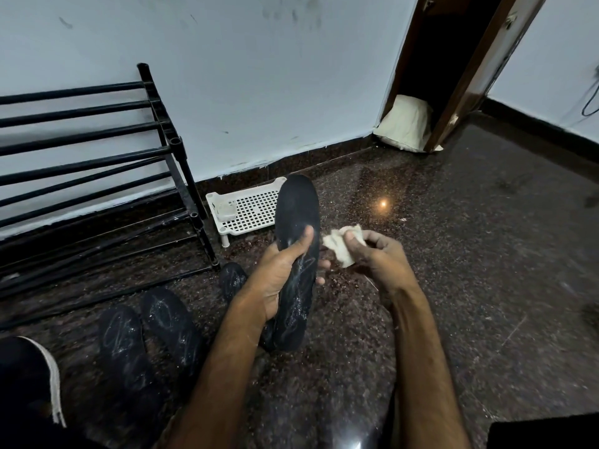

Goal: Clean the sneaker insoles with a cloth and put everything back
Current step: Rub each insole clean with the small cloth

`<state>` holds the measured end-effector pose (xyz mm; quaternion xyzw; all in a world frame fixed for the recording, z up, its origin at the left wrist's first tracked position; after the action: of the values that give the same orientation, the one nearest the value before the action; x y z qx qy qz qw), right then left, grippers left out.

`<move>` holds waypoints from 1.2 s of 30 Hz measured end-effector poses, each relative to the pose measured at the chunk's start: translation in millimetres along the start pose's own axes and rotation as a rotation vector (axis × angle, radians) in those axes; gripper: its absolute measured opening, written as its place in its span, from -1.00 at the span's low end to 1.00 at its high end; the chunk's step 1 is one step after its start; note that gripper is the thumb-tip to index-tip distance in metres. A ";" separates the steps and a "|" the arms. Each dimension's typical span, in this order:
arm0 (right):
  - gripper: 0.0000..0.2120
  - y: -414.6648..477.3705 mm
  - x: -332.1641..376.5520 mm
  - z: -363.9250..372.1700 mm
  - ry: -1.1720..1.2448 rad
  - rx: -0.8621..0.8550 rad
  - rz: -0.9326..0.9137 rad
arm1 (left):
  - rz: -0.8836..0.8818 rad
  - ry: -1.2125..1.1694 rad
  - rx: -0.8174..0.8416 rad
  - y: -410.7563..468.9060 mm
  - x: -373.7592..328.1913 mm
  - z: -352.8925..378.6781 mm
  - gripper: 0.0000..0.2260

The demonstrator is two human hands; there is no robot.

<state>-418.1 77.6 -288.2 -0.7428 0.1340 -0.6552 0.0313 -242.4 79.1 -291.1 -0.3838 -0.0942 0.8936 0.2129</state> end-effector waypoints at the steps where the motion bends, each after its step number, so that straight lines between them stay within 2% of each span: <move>1: -0.80 1.3 2.8 -3.1 -0.059 -0.134 -0.046 | -0.022 0.034 0.033 -0.5 -0.9 0.6 -0.53; 3: -0.80 3.1 13.2 -5.0 -0.331 -0.433 -0.201 | -0.073 0.056 0.087 0.9 -0.5 0.9 -0.37; 5: -0.84 2.6 31.0 2.8 -0.562 -0.599 -0.456 | -0.114 0.044 0.107 2.5 1.4 0.3 -0.29; 7: -0.82 3.0 42.9 16.9 -0.707 -0.515 -0.676 | -0.147 0.038 0.108 2.5 2.9 0.5 -0.26; 10: -0.80 5.2 36.0 32.8 -0.947 -0.265 -0.837 | -0.165 -0.002 0.103 0.1 1.6 3.2 -0.30; 13: -0.85 4.6 23.5 31.1 -0.895 -0.069 -0.795 | -0.145 -0.002 0.062 0.1 0.7 -1.2 -0.33; 16: -0.87 7.6 21.4 13.7 -0.895 0.108 -0.562 | -0.097 0.085 0.022 0.6 1.5 -7.5 -0.33; 17: -0.87 9.1 19.4 5.3 -0.935 0.122 -0.498 | -0.091 0.089 0.006 1.3 1.5 -8.1 -0.33; 20: -0.84 9.2 20.4 -13.2 -1.000 -0.082 -0.467 | -0.086 0.036 0.011 2.6 -1.1 -4.9 -0.33; 22: -0.83 6.1 28.0 -12.1 -0.951 -0.268 -0.563 | -0.069 0.038 -0.006 6.1 -0.4 -7.2 -0.32; 24: -0.82 1.6 39.0 3.2 -0.893 -0.359 -0.711 | -0.064 0.051 -0.015 7.4 1.8 -8.3 -0.31; 27: -0.81 -4.1 43.7 32.8 -0.930 -0.224 -0.823 | -0.082 0.030 -0.004 7.3 4.2 -3.7 -0.33; 30: -0.82 -3.7 28.5 39.5 -0.933 -0.074 -0.822 | -0.080 0.018 -0.001 5.6 3.4 -2.1 -0.36; 32: -0.81 2.5 14.0 25.0 -0.929 -0.090 -0.744 | -0.070 0.052 -0.017 6.5 1.8 -7.0 -0.33; 36: -0.80 12.2 -11.9 -4.5 -0.926 -0.200 -0.433 | -0.054 -0.036 -0.043 7.7 -7.3 -14.7 -0.33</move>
<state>-425.7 69.3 -301.7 -0.9648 0.0113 -0.2335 -0.1202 -229.7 69.0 -299.0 -0.3694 -0.1273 0.8921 0.2268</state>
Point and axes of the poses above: each hand's wrist, its own y-axis towards the middle knuckle, its own z-axis out of the palm, x = y × z, the point moved 1 cm from there along y, towards the middle knuckle, and after that the axes turned 11 degrees about -y, right-handed, at the moved point
